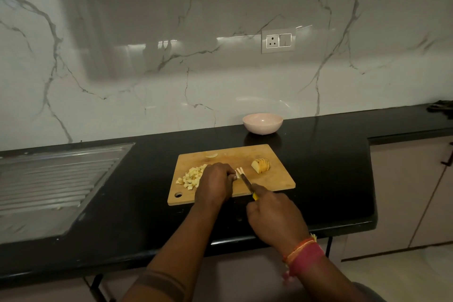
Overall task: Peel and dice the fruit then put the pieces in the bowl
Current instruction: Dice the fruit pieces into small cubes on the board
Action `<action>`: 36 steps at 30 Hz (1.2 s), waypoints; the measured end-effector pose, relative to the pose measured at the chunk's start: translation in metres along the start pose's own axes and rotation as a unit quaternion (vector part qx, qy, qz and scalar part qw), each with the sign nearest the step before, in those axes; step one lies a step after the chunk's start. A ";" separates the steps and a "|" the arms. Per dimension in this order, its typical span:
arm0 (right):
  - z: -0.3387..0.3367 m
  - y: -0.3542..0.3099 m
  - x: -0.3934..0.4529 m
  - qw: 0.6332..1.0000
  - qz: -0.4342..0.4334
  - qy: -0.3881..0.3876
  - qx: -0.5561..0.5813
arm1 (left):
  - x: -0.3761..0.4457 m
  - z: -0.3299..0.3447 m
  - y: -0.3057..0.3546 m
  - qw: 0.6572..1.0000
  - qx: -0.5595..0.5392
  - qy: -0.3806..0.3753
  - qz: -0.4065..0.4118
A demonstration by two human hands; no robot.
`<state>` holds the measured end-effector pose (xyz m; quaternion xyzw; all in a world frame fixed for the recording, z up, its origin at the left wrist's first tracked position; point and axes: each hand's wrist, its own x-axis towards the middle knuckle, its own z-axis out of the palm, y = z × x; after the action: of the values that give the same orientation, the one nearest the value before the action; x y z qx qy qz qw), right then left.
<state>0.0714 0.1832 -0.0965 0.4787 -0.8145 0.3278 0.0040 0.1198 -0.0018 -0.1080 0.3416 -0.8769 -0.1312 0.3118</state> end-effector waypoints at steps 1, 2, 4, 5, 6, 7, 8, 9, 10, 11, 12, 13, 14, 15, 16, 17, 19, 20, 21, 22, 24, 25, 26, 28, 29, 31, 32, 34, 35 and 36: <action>0.000 -0.001 0.001 1.000 0.001 0.003 0.008 | 0.000 0.000 0.000 1.000 -0.001 0.003 -0.001; 0.002 -0.002 0.003 1.000 0.000 0.004 0.012 | 0.000 -0.001 0.000 1.000 -0.002 0.004 -0.003; 0.006 -0.007 0.009 1.000 -0.006 0.005 0.003 | -0.001 -0.002 0.001 1.000 -0.003 0.002 -0.004; 0.008 -0.009 0.014 1.000 -0.006 0.002 -0.003 | -0.001 -0.002 0.000 1.000 -0.001 0.002 -0.002; 0.009 -0.012 0.018 1.000 -0.006 -0.002 -0.009 | -0.002 -0.003 0.000 1.000 -0.002 0.002 0.001; 0.011 -0.013 0.023 1.000 -0.006 -0.008 -0.014 | -0.003 -0.003 0.000 1.000 -0.005 0.001 0.003; 0.012 -0.015 0.026 1.000 -0.006 -0.013 -0.018 | -0.003 -0.004 0.000 1.000 -0.008 0.001 0.005; 0.012 -0.017 0.029 1.000 -0.006 -0.017 -0.023 | -0.004 -0.004 0.000 1.000 -0.010 0.000 0.007; 0.013 -0.019 0.031 0.999 -0.003 -0.021 -0.029 | -0.004 -0.005 0.000 1.000 -0.010 -0.001 0.009; 0.013 -0.021 0.033 0.999 0.000 -0.023 -0.033 | -0.004 -0.005 0.000 1.000 -0.010 -0.001 0.012; 0.013 -0.022 0.036 0.999 0.003 -0.026 -0.038 | -0.004 -0.006 0.001 1.000 -0.009 -0.001 0.014; 0.013 -0.022 0.037 0.999 0.004 -0.028 -0.042 | -0.004 -0.006 0.001 1.000 -0.007 -0.002 0.015; 0.013 -0.021 0.036 0.998 0.001 -0.032 -0.047 | -0.004 -0.006 0.002 1.000 -0.005 -0.002 0.013; 0.012 -0.019 0.034 0.998 -0.006 -0.035 -0.051 | -0.003 -0.005 0.002 1.000 -0.005 -0.003 0.009; 0.011 -0.017 0.029 0.998 -0.015 -0.038 -0.054 | -0.002 -0.004 0.002 1.000 -0.005 -0.004 0.003; 0.009 -0.013 0.023 0.998 -0.020 -0.040 -0.054 | -0.002 -0.004 0.003 1.000 -0.004 -0.006 -0.004; 0.003 -0.006 0.013 0.998 -0.019 -0.042 -0.044 | -0.001 -0.003 0.003 1.000 0.005 -0.004 -0.012; -0.001 -0.003 0.009 0.999 -0.015 -0.040 -0.031 | -0.001 -0.002 0.003 1.000 0.007 -0.001 -0.012; -0.005 -0.002 0.006 0.999 -0.009 -0.035 -0.014 | -0.002 -0.002 0.003 1.000 0.010 0.002 -0.010; -0.007 -0.001 0.005 1.000 -0.001 -0.029 0.004 | -0.003 -0.001 0.003 1.000 0.013 0.004 -0.005; -0.010 0.000 0.005 0.999 0.012 -0.007 0.035 | -0.005 -0.001 0.004 0.999 0.028 0.003 0.016; -0.010 0.000 0.008 0.999 0.016 0.005 0.043 | -0.006 -0.001 0.004 0.998 0.046 0.004 0.033; -0.011 0.000 0.011 0.999 0.020 0.013 0.045 | -0.006 -0.001 0.004 0.996 0.069 0.006 0.048; -0.011 0.000 0.019 0.998 0.036 0.016 0.048 | -0.006 -0.002 0.004 0.991 0.109 0.025 0.067; -0.011 0.002 0.022 0.998 0.043 0.013 0.053 | -0.006 -0.003 0.005 0.989 0.122 0.041 0.069; -0.011 0.005 0.027 0.995 0.060 0.010 0.075 | -0.006 -0.006 0.009 0.989 0.125 0.067 0.052; -0.011 0.006 0.029 0.993 0.070 0.011 0.090 | -0.006 -0.006 0.011 0.990 0.121 0.069 0.036; -0.010 0.011 0.033 0.989 0.086 0.017 0.121 | -0.006 -0.005 0.015 0.990 0.134 0.045 0.004; -0.009 0.014 0.035 0.987 0.091 0.021 0.132 | -0.006 -0.003 0.019 0.988 0.153 0.029 -0.005; -0.008 0.016 0.036 0.986 0.094 0.023 0.139 | -0.004 -0.002 0.023 0.985 0.170 0.011 -0.013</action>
<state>0.0371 0.1649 -0.0867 0.3878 -0.8024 0.4476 -0.0743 0.1116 0.0178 -0.0980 0.4026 -0.8783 0.0199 0.2573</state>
